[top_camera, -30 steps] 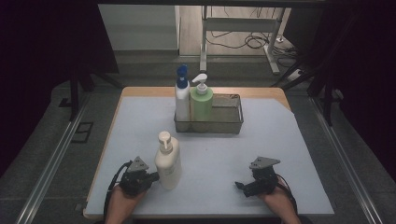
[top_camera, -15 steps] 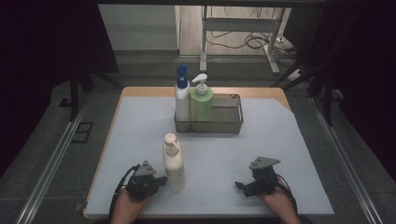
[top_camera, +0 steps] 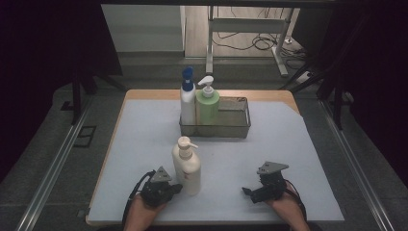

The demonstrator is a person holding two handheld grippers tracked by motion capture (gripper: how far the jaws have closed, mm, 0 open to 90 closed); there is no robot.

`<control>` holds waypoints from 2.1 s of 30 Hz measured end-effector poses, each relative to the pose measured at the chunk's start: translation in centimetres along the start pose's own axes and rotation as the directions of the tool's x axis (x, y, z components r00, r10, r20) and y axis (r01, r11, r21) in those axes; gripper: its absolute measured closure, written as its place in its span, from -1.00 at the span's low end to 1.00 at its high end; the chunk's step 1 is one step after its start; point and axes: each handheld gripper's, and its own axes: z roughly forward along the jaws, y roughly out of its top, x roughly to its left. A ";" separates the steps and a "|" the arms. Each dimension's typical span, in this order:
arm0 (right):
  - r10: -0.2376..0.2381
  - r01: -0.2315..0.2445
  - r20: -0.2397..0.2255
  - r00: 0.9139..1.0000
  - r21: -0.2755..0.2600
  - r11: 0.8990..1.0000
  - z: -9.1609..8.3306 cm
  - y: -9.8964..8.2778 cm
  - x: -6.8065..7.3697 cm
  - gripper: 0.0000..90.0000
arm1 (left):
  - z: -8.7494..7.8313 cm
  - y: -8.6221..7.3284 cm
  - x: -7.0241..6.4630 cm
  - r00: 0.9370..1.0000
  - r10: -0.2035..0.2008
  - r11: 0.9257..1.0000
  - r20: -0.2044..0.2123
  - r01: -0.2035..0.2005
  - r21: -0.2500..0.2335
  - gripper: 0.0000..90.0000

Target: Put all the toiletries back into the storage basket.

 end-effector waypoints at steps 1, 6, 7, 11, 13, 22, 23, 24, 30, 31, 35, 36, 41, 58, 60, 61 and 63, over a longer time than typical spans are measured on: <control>0.000 0.000 0.000 1.000 0.001 1.000 0.0 0.0 0.0 -1.00 | 0.2 0.1 -0.1 1.000 0.003 1.000 -0.001 -0.003 0.001 0.95; 0.001 -0.001 0.001 1.000 0.001 1.000 0.0 0.0 0.0 -1.00 | 0.9 0.7 -0.5 1.000 0.014 1.000 -0.001 -0.014 0.006 0.96; 0.002 -0.002 0.000 1.000 0.001 1.000 0.0 0.0 0.0 -1.00 | 1.1 0.8 -0.6 1.000 0.017 1.000 0.000 -0.017 0.006 0.97; 0.002 -0.002 0.002 1.000 -0.001 1.000 0.0 0.0 0.0 -1.00 | 1.6 1.2 -0.8 1.000 0.024 1.000 0.002 -0.024 0.002 0.98; 0.003 -0.003 0.001 1.000 0.000 1.000 0.0 0.0 0.0 -1.00 | 1.9 1.4 -0.9 1.000 0.027 1.000 0.001 -0.027 0.000 0.98; 0.003 -0.003 -0.001 1.000 0.000 1.000 0.0 0.0 0.0 -1.00 | 2.9 1.8 -0.7 0.999 0.035 0.999 -0.035 -0.035 0.010 0.98; 0.003 -0.003 -0.002 1.000 -0.001 1.000 0.0 0.0 0.0 -1.00 | 2.8 1.8 -0.7 0.999 0.032 0.999 -0.032 -0.032 0.008 0.98; 0.003 -0.003 0.000 1.000 0.000 1.000 0.0 0.0 0.0 -1.00 | 2.8 1.8 -0.8 0.999 0.033 0.999 -0.034 -0.032 0.006 0.97; 0.006 -0.006 -0.001 1.000 0.001 1.000 0.0 0.0 0.0 -1.00 | 1.9 1.5 -0.9 0.999 0.025 1.000 -0.023 -0.025 -0.013 0.80; 0.006 -0.006 -0.001 1.000 0.002 1.000 0.0 0.0 0.0 -1.00 | 1.7 1.4 -0.8 0.999 0.026 1.000 -0.023 -0.026 -0.016 0.77; 0.010 -0.010 -0.001 1.000 0.004 1.000 -0.1 0.1 0.0 -1.00 | 0.8 0.8 -0.6 0.999 0.011 1.000 -0.037 -0.012 -0.027 0.62; 0.009 -0.009 0.000 1.000 0.006 1.000 -0.1 0.1 0.0 -1.00 | 0.5 0.6 -0.6 0.999 0.010 1.000 -0.044 -0.011 -0.028 0.56; 0.008 -0.009 -0.022 1.000 -0.010 1.000 -0.5 0.3 0.2 -0.92 | -0.5 -0.1 -0.3 0.996 0.005 0.999 -0.085 -0.009 -0.046 0.33; -0.034 0.029 -0.078 0.996 -0.056 0.998 -1.7 2.3 1.5 -0.98 | -1.0 -1.5 0.7 0.976 -0.016 1.000 -0.215 0.014 -0.014 -0.46; -0.041 0.036 -0.080 0.996 -0.062 0.997 -1.8 2.6 1.6 -0.98 | -1.0 -1.6 0.8 0.974 -0.015 1.000 -0.226 0.013 -0.014 -0.55; -0.042 0.036 -0.083 0.996 -0.064 0.997 -1.8 2.8 1.7 -0.98 | -1.0 -1.6 0.8 0.972 -0.021 1.000 -0.232 0.017 -0.018 -0.59; -0.052 0.046 -0.086 0.995 -0.074 0.996 -1.9 3.2 1.8 -0.98 | -0.9 -1.7 0.9 0.970 -0.022 1.000 -0.242 0.018 -0.019 -0.65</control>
